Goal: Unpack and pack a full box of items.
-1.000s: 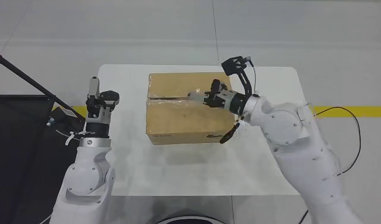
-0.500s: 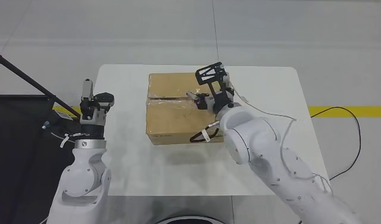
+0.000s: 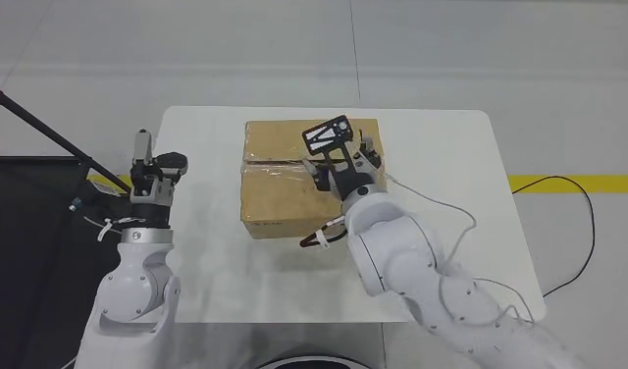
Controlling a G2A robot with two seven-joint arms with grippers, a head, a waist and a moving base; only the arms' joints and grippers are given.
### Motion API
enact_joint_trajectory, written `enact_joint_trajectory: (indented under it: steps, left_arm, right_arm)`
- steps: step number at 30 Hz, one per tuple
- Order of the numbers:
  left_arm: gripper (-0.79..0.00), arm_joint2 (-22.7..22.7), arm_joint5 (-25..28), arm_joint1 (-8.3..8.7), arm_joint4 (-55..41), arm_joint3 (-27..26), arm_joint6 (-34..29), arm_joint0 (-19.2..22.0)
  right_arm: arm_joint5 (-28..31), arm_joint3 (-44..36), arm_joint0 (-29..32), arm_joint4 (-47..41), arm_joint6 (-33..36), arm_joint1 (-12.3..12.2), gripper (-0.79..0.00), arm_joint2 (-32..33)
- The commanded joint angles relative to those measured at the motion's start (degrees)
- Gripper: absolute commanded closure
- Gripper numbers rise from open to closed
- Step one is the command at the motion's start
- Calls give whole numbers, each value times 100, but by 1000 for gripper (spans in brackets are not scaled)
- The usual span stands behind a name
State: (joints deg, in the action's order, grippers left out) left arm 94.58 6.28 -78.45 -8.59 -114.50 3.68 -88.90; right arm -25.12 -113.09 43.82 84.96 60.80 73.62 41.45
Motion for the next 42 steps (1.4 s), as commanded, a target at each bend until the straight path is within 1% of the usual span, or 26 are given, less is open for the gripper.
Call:
enact_joint_trajectory:
  steps: [1,6,16,25,31,36,42]
  left_arm:
    - [-785,1,6,0,-8,7,-22,9]
    - [-785,18,-3,1,-23,59,-73,44]
    - [-785,24,-9,4,-69,135,-199,131]
    - [-785,25,-33,7,-91,199,-278,206]
    - [-785,23,-51,8,-98,216,-311,235]
    - [-785,19,-65,9,-105,220,-332,248]
    - [-785,-13,-67,8,-232,120,-451,247]
  right_arm:
    - [-41,-66,52,109,28,34,-785,-26]
    - [59,-212,276,424,102,101,-785,-123]
    - [-130,182,308,1307,633,341,-785,-213]
    - [-252,192,455,2012,1076,518,-785,-8]
    - [-291,145,615,2402,1204,620,-785,198]
    - [-204,119,731,2509,1258,711,-785,329]
    - [56,66,834,2242,1104,823,-785,418]
